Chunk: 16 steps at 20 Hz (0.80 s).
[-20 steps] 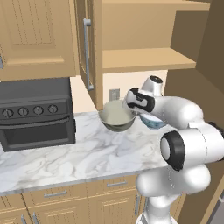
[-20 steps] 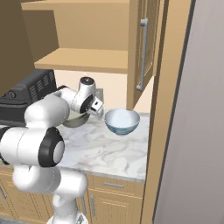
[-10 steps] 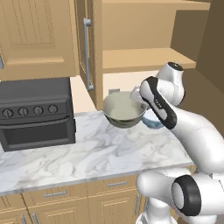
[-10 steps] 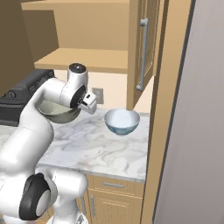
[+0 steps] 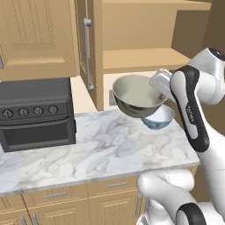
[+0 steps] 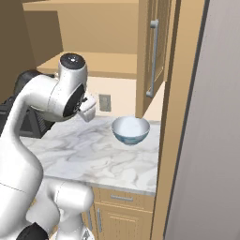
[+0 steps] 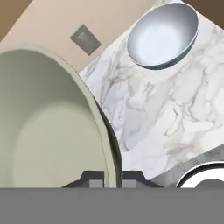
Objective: Open the cabinet. Pick the bowls from the counter and place them in the cabinet. Then close the cabinet.
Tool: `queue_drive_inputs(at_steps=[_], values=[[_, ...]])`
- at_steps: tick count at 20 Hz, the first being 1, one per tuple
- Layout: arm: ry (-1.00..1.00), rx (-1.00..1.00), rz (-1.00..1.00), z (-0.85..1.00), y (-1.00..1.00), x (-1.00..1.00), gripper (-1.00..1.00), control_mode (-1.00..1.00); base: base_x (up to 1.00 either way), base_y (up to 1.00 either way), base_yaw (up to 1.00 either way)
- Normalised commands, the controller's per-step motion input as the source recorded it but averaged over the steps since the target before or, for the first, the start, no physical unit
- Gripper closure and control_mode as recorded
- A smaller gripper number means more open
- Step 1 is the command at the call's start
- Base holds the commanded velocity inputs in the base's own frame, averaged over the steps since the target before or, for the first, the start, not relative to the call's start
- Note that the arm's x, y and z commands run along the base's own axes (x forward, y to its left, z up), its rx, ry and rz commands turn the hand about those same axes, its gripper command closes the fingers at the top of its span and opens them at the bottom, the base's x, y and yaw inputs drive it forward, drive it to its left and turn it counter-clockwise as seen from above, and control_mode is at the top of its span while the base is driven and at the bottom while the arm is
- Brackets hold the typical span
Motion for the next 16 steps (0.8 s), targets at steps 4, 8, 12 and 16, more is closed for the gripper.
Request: queue_drive_inputs(at_steps=[4, 8, 12, 16], values=[[-0.08, 0.23, -0.42, 1.00, -0.15, -0.53, 1.00, -1.00, 0.00, 0.00, 0.00], [-0.12, 0.09, -0.53, 1.00, 0.00, -0.28, 1.00, -1.00, 0.00, 0.00, 0.00], [-0.05, 0.00, -0.36, 1.00, 0.03, 0.03, 1.00, -1.00, 0.00, 0.00, 0.00], [-0.01, 0.00, -0.20, 0.81, 0.08, 0.36, 1.00, -1.00, 0.00, 0.00, 0.00]])
